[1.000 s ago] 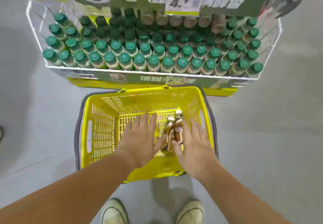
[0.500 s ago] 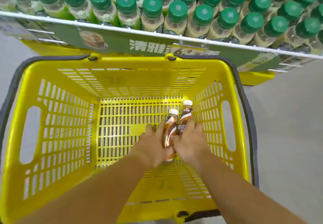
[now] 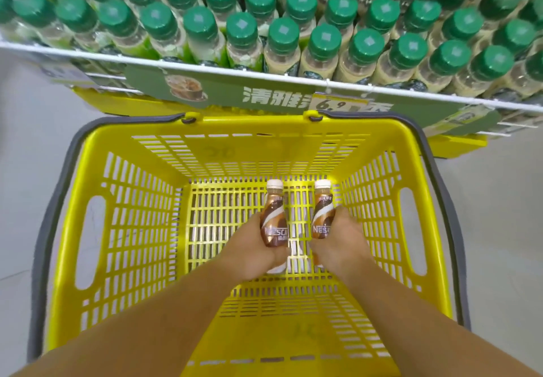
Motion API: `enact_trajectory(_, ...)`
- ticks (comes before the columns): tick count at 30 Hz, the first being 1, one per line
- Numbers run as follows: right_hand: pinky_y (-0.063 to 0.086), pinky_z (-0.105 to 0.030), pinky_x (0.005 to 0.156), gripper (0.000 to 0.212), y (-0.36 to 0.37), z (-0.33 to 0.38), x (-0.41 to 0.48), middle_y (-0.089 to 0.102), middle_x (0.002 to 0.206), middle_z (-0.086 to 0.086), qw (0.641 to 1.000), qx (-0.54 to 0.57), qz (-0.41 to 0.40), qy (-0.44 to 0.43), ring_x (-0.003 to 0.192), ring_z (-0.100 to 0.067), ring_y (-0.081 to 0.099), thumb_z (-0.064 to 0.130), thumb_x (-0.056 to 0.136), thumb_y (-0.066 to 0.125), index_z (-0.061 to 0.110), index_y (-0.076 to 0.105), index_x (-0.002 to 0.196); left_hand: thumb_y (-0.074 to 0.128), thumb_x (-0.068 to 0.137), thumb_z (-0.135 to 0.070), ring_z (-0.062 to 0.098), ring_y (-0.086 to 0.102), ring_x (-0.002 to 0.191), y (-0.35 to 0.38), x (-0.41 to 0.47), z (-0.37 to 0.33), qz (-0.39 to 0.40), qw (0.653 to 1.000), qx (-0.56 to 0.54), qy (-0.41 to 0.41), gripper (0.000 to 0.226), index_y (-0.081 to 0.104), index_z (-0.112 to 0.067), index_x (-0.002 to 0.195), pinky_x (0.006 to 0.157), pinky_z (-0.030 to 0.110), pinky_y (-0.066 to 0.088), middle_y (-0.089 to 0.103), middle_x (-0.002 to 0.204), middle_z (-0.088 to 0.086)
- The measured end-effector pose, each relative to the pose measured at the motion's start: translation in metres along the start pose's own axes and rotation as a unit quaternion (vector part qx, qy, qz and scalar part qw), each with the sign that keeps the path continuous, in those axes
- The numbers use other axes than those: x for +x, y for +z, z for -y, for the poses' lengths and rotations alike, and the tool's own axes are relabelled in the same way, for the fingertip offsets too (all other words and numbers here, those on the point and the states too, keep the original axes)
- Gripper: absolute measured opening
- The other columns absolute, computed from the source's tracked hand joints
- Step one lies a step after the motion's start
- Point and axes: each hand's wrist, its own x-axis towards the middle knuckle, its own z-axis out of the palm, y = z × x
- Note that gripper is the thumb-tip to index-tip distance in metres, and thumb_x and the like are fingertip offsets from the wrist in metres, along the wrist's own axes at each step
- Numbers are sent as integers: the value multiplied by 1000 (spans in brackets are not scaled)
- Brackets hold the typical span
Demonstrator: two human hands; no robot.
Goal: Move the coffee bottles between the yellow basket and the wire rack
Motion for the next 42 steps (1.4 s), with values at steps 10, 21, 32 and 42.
enact_trajectory(10,53,-45,78,54,-96,75,-96,56,104,0,976,80,-84,-185,94,-25,59,21,68,75,24,51,117,85,62,-26,9,72,75,-89,-96,-97,-40,994,-27,95,57,56,-41,108,68,32,59,74,88,-14)
enact_trajectory(21,48,-31,84,66,-311,201,-266,48,108,16,939,112,-176,-272,104,-9,51,27,69,70,37,44,129,86,66,-18,12,73,79,-186,-285,-309,-48,971,-20,235,61,57,-47,111,76,33,60,76,94,-5)
enact_trajectory(32,52,-20,67,53,-518,322,-435,64,95,12,900,228,-241,-281,80,-1,65,39,60,70,37,57,111,86,59,-18,15,71,90,-294,-504,-534,-54,930,-58,360,56,64,-40,105,84,31,58,76,103,6)
enact_trajectory(42,52,-15,64,60,-669,435,-547,68,92,20,851,246,-312,-342,81,3,66,43,54,68,54,48,110,88,62,-26,6,72,100,-375,-640,-698,-71,879,-1,471,68,56,-66,107,82,20,57,73,111,-21)
